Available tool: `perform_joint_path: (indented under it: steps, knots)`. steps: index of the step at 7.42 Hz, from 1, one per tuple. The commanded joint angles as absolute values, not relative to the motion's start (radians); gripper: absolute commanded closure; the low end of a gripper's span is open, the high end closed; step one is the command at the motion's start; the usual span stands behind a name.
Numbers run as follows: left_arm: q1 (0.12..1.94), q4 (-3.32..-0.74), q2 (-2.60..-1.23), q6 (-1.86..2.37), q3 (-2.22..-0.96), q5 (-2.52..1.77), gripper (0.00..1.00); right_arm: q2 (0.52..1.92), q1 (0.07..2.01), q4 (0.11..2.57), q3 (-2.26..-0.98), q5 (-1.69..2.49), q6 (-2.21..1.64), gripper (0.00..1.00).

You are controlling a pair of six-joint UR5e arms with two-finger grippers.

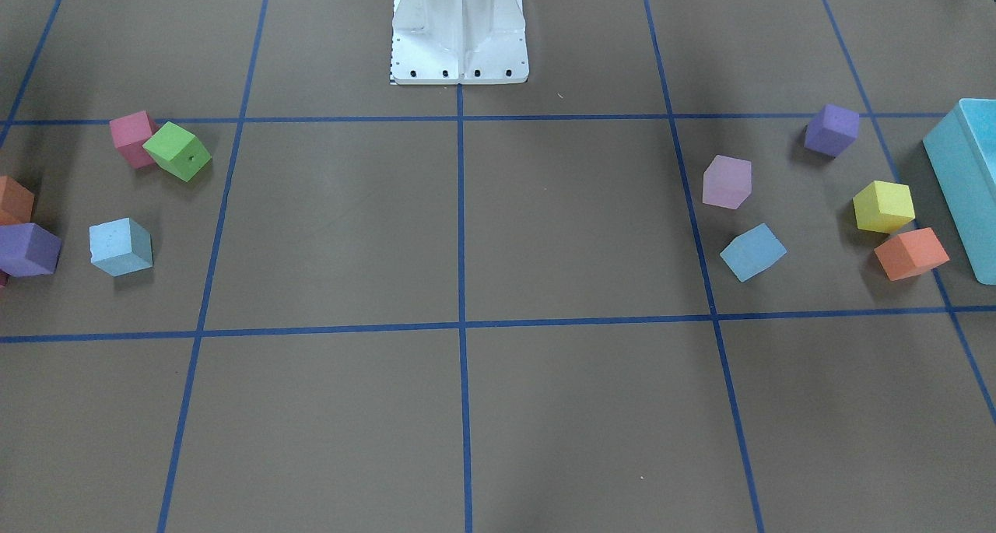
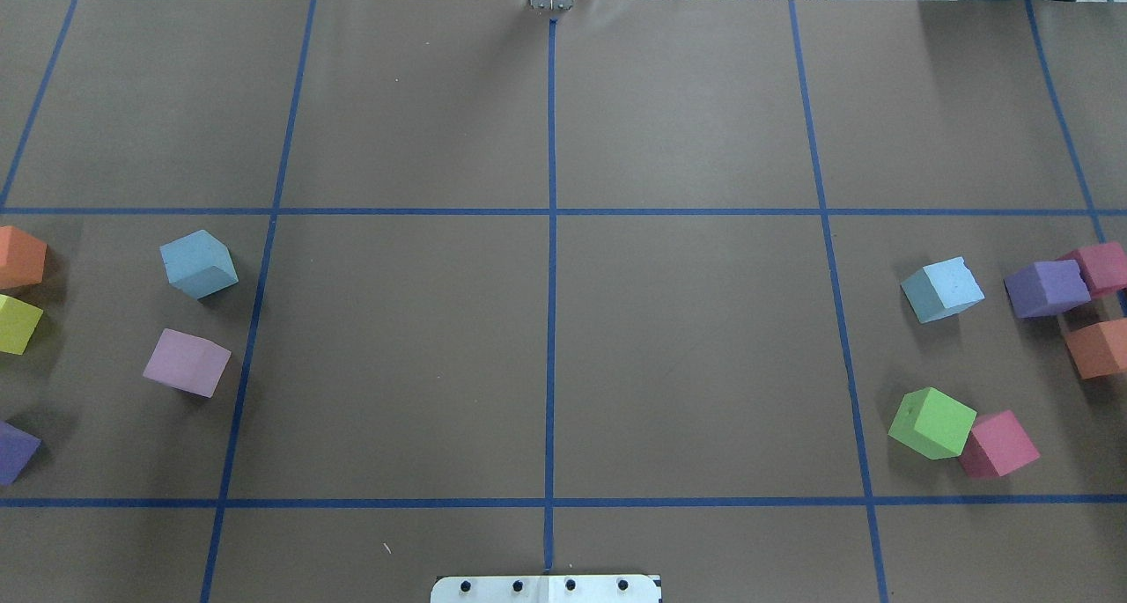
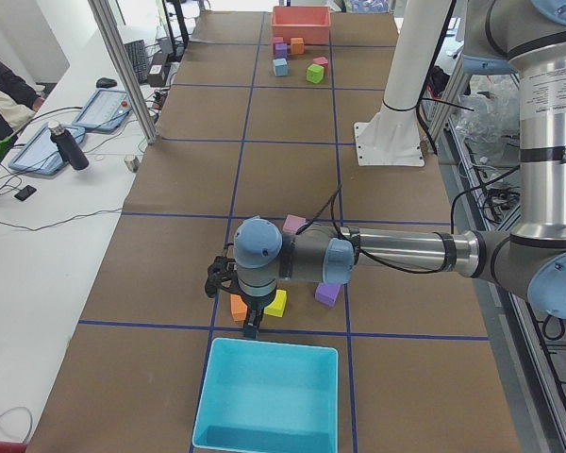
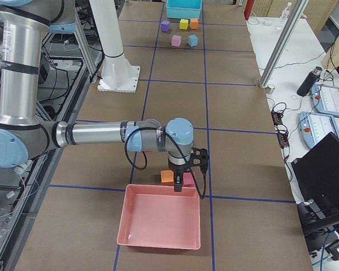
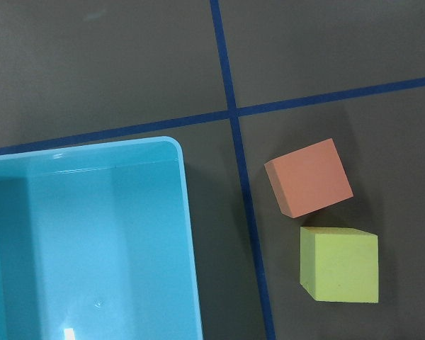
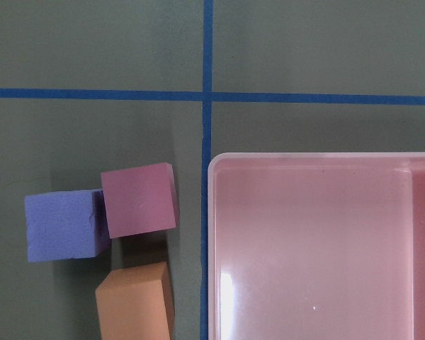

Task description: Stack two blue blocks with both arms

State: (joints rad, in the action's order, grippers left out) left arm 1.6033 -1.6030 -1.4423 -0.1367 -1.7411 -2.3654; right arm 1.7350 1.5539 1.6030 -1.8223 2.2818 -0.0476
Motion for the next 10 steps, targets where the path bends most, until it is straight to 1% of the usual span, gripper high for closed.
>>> perform_joint_path:
  steps: [1, 2, 3, 4, 6, 8, 9, 10]
  knots:
    - [1.603, -1.606, -1.439, -0.137, -1.749, -2.364, 0.02, 1.735, 1.554, 1.601, -1.824, 2.283, -0.046, 0.0]
    - [1.603, -1.606, -1.443, -0.137, -1.747, -2.364, 0.02, 1.724, 1.551, 1.598, -1.825, 2.301, -0.041, 0.0]
    - [1.603, -1.606, -1.443, -0.137, -1.747, -2.365, 0.02, 1.723, 1.537, 1.515, -1.822, 2.331, -0.047, 0.0]
    - [1.603, -1.606, -1.443, -0.137, -1.746, -2.365, 0.02, 1.723, 1.481, 1.409, -1.824, 2.354, -0.06, 0.0]
    - [1.603, -1.606, -1.442, -0.137, -1.747, -2.365, 0.02, 1.698, 1.286, 1.236, -1.819, 2.361, -0.321, 0.0]
    - [1.603, -1.608, -1.442, -0.137, -1.747, -2.365, 0.02, 1.608, 1.063, 1.18, -1.818, 2.213, -0.632, 0.0]
    - [1.603, -1.608, -1.442, -0.137, -1.747, -2.365, 0.02, 1.589, 0.98, 1.177, -1.801, 2.142, -0.667, 0.0]
    - [1.603, -1.608, -1.442, -0.137, -1.747, -2.367, 0.02, 1.566, 0.956, 1.177, -1.767, 2.134, -0.666, 0.0]
